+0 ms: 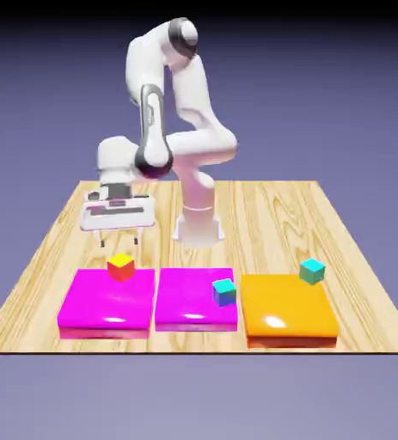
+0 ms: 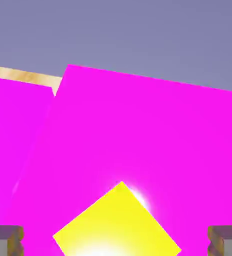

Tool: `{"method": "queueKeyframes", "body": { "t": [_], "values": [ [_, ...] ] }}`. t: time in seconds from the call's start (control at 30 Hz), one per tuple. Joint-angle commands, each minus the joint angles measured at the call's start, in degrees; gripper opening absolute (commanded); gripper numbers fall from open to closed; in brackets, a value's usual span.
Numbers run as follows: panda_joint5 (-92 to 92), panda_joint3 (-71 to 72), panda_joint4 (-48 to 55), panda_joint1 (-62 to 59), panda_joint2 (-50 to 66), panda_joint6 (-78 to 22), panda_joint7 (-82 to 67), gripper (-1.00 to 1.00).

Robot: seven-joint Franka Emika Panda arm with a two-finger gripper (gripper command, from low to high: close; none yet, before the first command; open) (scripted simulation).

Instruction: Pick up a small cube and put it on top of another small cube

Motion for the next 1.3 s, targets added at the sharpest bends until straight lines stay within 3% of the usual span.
{"method": "queueKeyframes", "body": {
  "t": [0.0, 0.3, 0.9, 0.93, 1.27],
  "values": [
    [0.9, -1.9, -0.3, 0.6, 0.2, 0.1, -2.5, 0.00],
    [8.2, -18.3, -2.6, 5.6, 2.2, 0.7, -23.8, 0.00],
    [7.2, -52.4, 3.3, 39.6, -14.3, 18.7, -29.1, 0.00],
    [7.2, -52.4, 3.3, 39.6, -14.3, 18.7, -29.1, -1.00],
    [7.7, -33.7, 0.0, 21.0, -5.3, 8.9, -26.2, -1.00]
  ]
}}
